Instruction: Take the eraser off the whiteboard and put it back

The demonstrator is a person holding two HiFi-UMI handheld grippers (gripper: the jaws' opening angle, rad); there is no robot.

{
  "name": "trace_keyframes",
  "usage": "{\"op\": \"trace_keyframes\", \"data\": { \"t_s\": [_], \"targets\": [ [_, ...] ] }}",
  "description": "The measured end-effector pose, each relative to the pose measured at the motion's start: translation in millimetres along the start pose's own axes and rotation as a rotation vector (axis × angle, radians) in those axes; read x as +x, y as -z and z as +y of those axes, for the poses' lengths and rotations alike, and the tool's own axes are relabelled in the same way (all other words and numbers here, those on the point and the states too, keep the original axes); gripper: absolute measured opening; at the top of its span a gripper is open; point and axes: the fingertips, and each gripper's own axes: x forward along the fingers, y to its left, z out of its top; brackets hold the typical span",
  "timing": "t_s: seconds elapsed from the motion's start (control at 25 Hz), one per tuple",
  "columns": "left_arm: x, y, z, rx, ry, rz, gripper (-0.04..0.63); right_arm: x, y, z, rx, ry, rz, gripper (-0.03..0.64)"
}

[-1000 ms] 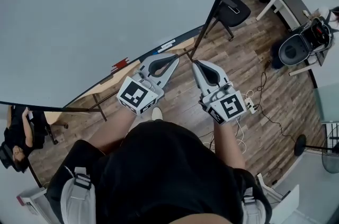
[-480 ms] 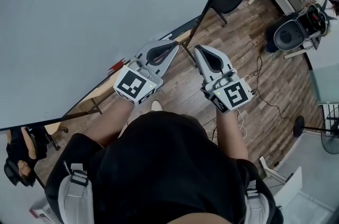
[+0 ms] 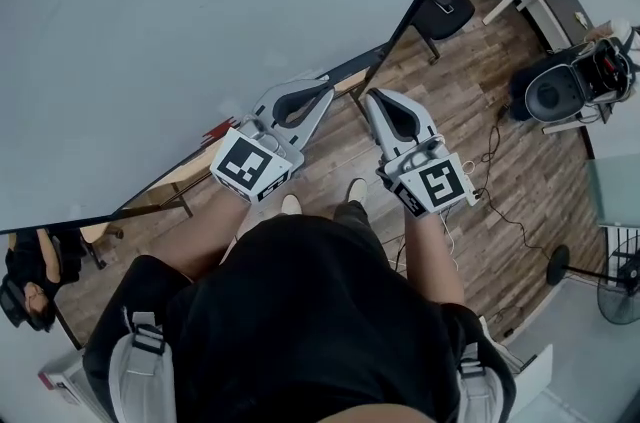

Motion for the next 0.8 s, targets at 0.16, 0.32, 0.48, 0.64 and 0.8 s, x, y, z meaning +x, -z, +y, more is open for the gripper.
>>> {"op": "trace_keyframes", "data": {
  "t_s": [0.16, 0.32, 0.48, 0.64, 0.8],
  "targets": [
    [15.9, -6.6, 5.6, 0.017, -0.087, 0.003, -0.006, 5.9, -2.0, -23.2, -0.052, -0.058, -0.006, 0.003],
    [36.3, -12.7, 11.0, 0.026, -0.176, 0.001, -0.006, 15.4, -9.2, -52.0, -0.103, -0.115, -0.008, 0.006],
    [52.4, -21.2, 16.8, 0.047, -0.26, -0.007, -0.006, 25.7, -16.2, -75.2, -0.143, -0.159, -0.014, 0.02],
    [63.3, -27.7, 23.8, 0.068, -0.332, -0.005, -0.006, 35.1, -25.1, -95.2, -0.182, -0.169, -0.029, 0.035],
    [72.2, -38.0, 32.3, 0.094, -0.406, -0.011, -0.006, 45.8, -43.1, -115.2, -0.208, -0.175, -0.067, 0.05]
  ]
}}
